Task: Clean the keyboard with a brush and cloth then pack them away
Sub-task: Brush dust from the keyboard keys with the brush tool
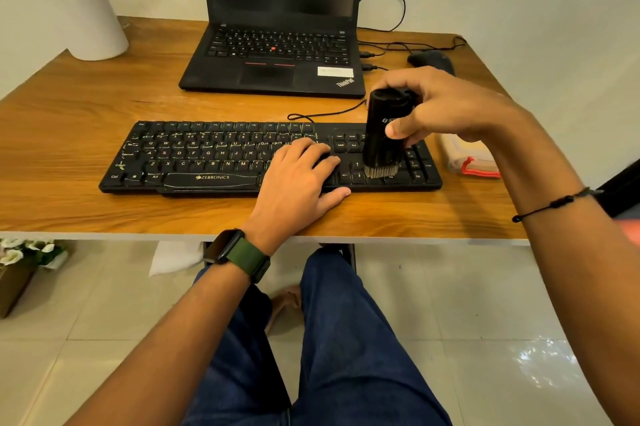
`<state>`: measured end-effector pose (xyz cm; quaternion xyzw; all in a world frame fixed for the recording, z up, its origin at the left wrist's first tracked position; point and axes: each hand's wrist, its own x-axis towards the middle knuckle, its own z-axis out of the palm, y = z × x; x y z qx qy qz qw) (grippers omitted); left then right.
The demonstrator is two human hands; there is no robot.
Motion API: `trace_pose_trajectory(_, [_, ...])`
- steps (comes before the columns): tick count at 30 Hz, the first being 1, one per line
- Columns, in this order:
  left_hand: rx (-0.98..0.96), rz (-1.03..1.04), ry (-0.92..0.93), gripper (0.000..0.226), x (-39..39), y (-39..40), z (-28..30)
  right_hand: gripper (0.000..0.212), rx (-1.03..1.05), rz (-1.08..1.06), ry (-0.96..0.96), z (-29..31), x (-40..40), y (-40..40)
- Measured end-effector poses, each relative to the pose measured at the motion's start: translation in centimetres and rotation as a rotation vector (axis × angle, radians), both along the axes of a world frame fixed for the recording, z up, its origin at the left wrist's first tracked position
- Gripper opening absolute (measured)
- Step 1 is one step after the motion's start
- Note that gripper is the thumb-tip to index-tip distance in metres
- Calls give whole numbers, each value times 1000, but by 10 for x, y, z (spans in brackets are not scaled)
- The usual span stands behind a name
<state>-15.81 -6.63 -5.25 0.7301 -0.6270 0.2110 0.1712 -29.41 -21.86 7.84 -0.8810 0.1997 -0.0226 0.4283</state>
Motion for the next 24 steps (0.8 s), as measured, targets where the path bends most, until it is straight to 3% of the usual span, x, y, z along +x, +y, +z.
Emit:
trace_pose_trajectory(8, [-26,-3,-10,56,1,1,0,40,-16,53,-46,-5,15,18])
trace_pose_trajectory(13, [-10,-11,10,57,1,0,-1,41,-236,8,39,6,-1,7])
trace_pose_trajectory(19, [-10,-4,9,56,0,1,2,40,-193,72,-1,-3,9,23])
trace_pose_trajectory(22, [-1,-2,7,56,-1,2,3,39,21,21,-110,-5,13,25])
trace_pose_trajectory(24, [7,-1,12,56,0,2,3,39,-6,-5,-81,-4,12,22])
